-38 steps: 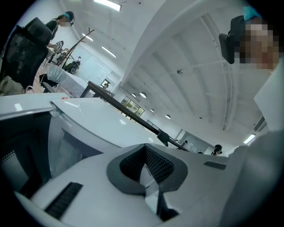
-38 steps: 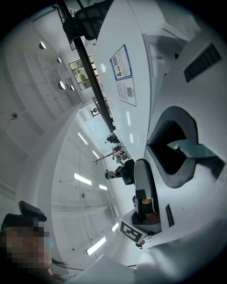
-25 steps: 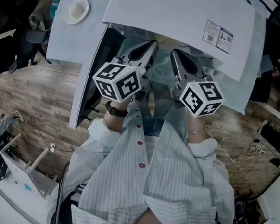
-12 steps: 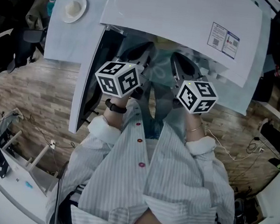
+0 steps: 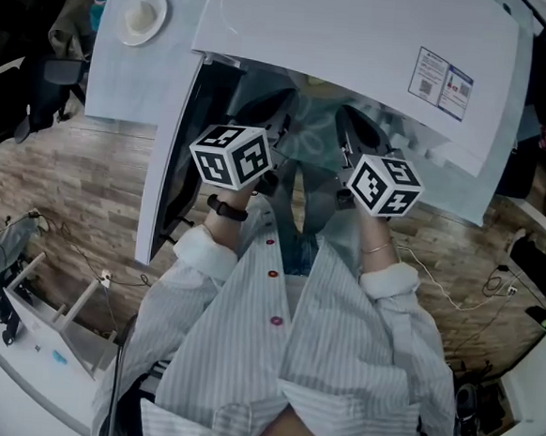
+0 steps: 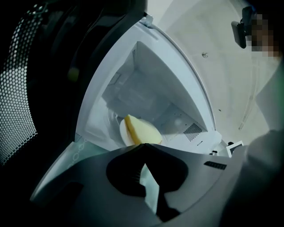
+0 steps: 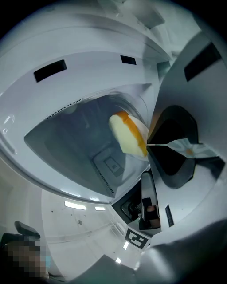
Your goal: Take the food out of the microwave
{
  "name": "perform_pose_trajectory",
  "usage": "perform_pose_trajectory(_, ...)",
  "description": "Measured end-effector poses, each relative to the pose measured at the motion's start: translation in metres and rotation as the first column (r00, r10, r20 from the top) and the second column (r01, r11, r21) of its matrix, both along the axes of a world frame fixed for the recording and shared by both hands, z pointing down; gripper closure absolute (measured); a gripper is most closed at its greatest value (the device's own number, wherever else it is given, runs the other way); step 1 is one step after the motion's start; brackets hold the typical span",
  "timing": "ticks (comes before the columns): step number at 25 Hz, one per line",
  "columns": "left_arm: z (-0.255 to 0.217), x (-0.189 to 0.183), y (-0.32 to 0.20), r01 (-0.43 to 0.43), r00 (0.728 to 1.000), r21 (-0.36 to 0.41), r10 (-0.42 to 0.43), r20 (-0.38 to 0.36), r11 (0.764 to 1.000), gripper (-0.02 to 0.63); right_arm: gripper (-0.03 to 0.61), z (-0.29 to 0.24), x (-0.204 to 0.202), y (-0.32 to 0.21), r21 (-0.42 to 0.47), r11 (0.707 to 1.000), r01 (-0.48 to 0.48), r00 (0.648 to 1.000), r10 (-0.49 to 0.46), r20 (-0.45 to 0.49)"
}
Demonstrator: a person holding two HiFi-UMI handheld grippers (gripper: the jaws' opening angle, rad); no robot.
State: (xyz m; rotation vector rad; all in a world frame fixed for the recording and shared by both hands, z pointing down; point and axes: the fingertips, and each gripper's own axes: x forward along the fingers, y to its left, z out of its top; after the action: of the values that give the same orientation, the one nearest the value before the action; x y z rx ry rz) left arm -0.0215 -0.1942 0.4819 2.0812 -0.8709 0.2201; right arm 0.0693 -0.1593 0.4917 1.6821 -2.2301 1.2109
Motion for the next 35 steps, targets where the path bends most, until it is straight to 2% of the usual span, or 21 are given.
perform_pose_trajectory(5,0.016,0.0,-0.002,0.008,1.0,-0.024,-0.008,0.008,1.0,0.606,0.545,0.015,0.0,-0.004,-0.021,1.0,-0.004,1.0,0.005,0.019)
perform_pose_trajectory(12,0.017,0.003,-0.002,0.026,0.997,-0.049,-0.03,-0.074,0.998,0.602,0.528,0.012,0.0,-0.006,-0.011,0.999,-0.04,0.996,0.041,0.082)
perform_pose_trajectory(14,0.02,0.004,-0.001,0.025,0.996,-0.068,-0.031,-0.083,0.997,0.567,0.47,0.014,-0.001,-0.006,-0.018,0.999,-0.044,0.993,0.046,0.105)
perform_pose_trajectory(19,0.027,0.007,-0.003,0.034,0.992,-0.129,-0.049,-0.115,0.991,0.472,0.433,0.018,-0.002,-0.008,-0.039,0.998,-0.057,0.988,0.062,0.144)
perform_pose_trajectory(24,0.031,0.007,-0.009,0.073,0.977,-0.209,-0.111,-0.18,0.975,0.453,0.422,0.023,-0.003,-0.013,-0.066,0.995,-0.069,0.98,0.08,0.18)
perform_pose_trajectory(29,0.035,0.006,-0.013,0.101,0.972,-0.231,-0.146,-0.186,0.968,0.445,0.42,0.027,-0.001,-0.016,-0.085,0.992,-0.093,0.972,0.109,0.21)
perform_pose_trajectory(35,0.042,0.013,-0.023,0.102,0.974,-0.253,-0.149,-0.173,0.962,0.445,0.42,0.031,0.002,-0.027,-0.098,0.988,-0.119,0.965,0.138,0.224)
